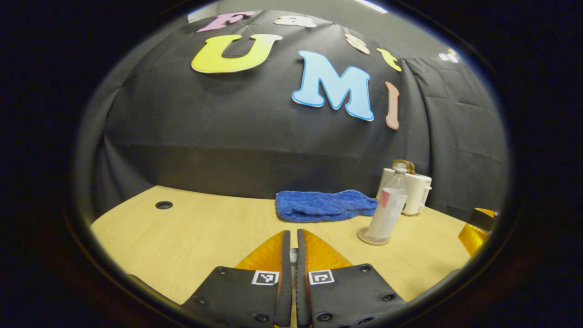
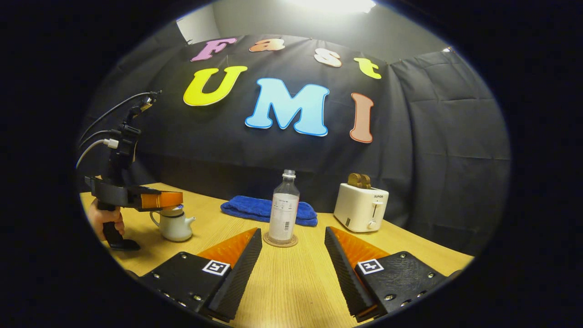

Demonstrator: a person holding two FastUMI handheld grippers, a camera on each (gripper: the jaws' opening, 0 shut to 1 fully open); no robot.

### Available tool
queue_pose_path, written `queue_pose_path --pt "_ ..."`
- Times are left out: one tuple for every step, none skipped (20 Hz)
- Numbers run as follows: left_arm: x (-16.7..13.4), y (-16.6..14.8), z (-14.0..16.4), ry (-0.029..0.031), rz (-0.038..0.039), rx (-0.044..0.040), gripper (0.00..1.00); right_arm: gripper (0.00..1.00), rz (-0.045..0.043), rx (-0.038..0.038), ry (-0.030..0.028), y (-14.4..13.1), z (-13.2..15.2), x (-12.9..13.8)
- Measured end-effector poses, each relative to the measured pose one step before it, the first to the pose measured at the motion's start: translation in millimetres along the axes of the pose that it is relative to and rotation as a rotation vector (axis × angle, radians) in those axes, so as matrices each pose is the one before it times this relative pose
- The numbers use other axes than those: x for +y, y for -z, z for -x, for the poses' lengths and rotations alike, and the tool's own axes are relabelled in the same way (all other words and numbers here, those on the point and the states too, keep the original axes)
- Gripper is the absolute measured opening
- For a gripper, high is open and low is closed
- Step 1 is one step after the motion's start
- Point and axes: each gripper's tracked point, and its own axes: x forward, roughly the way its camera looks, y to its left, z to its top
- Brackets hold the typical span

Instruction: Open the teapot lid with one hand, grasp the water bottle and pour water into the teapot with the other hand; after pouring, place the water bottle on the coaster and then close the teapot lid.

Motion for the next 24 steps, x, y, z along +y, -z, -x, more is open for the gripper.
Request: queue_pose_path --pt "-1.12 1.58 -0.84 -0.00223 -0.00466 0.00250 0.12 0.86 -0.00651 -0.00315 0.00508 -0.44 0.39 -1.22" --pt "0.91 0.79 -0.83 -0.00797 -0.00935 -0.00109 0.12 0.87 -0.00828 -0.00094 -0.00152 0.38 -0.15 0.11" --pt "1.74 0.90 -1.14 -0.00906 -0.01053 0.00066 0.12 0.86 -0.00650 0.00322 -0.00327 0.97 0.01 0.57" --pt "2.47 0.17 -0.51 -0.01066 -0.00598 -0.00229 0.12 0.86 -0.00131 0.00777 -0.00104 2.94 -0.35 0.14" --pt "0.94 1.08 -0.58 -0.00173 -0.00105 0.00325 0.12 0.86 0.00000 0.00529 0.00213 1.42 -1.10 -0.27" --pt "0.02 -0.13 -0.21 -0.00214 0.00244 -0.00266 0.12 0.86 0.00045 0.00487 -0.00009 1.26 0.03 0.13" --pt "0.02 0.32 -0.64 0.00156 0.00363 -0.00285 0.12 0.86 0.00153 0.00176 -0.00279 0.27 0.11 1.20" --pt "1.21 0.74 -0.25 -0.00383 0.00066 -0.00104 0.10 0.86 0.00374 -0.00167 -0.00089 0.24 0.36 0.84" --pt "-0.53 0.39 0.63 0.00054 0.00212 0.00078 0.10 0.86 0.00868 0.00181 0.00342 0.02 -0.67 -0.01" --pt "-0.43 1.68 -1.79 -0.00165 0.00142 -0.00085 0.12 0.86 0.00948 0.00128 0.00806 1.47 -0.19 -1.46" --pt "-0.30 -0.67 -0.07 0.00085 -0.00134 -0.00059 0.11 0.86 0.00725 0.00516 0.00686 1.23 -0.75 -1.11" --pt "-0.66 1.21 0.45 -0.00133 -0.00297 -0.00023 0.13 0.86 0.00071 0.00372 0.00171 1.42 0.01 -0.07" --pt "-0.12 -1.59 0.62 -0.00134 -0.00433 -0.00124 0.14 0.86 -0.00330 0.00298 -0.00082 0.21 0.03 0.21" --pt "0.26 1.17 -0.08 -0.00489 -0.00452 -0.00024 0.17 0.87 -0.00298 0.00064 -0.00067 0.82 -0.47 0.25" --pt "-1.70 0.41 0.59 0.00331 -0.00459 0.00279 0.18 0.86 -0.00026 0.00058 0.00248 -0.12 -0.19 -0.80" --pt "1.93 0.19 -0.44 -0.01324 -0.01090 -0.00315 0.19 0.86 0.00284 -0.00056 0.00393 0.89 -0.48 -0.75" --pt "0.29 -1.57 2.19 -0.00369 -0.00925 -0.00367 0.24 0.86 0.00445 0.00196 0.00415 0.23 -0.61 -0.74" --pt "-1.01 -3.00 3.14 -0.00415 -0.00395 -0.00861 0.28 0.86 0.00363 0.00066 0.00284 0.97 -0.55 -0.17" --pt "0.39 -3.58 1.73 -0.00089 -0.00038 -0.01058 0.30 0.86 0.00131 0.00003 0.00173 0.10 0.30 -0.29" --pt "-3.09 -1.06 4.82 0.00580 0.00194 -0.00655 0.36 0.86 0.00073 -0.00159 0.00200 -0.21 0.59 -0.29" --pt "-0.92 -3.48 4.34 -0.00093 0.00251 -0.00967 0.39 0.86 -0.00030 -0.00008 0.00215 0.06 -0.49 -0.41" --pt "-4.80 -2.14 6.23 0.01455 0.00847 -0.00584 0.39 0.86 -0.00368 0.00164 0.00021 1.17 -0.14 -0.31" --pt "-5.13 -4.00 5.93 0.01226 0.00804 -0.00827 0.44 0.86 -0.00877 0.00307 -0.00077 0.85 0.23 -0.34" --pt "-0.71 -2.81 5.28 -0.00262 0.00740 -0.00872 0.42 0.86 -0.01072 0.00151 -0.00069 0.29 -0.36 -0.91"
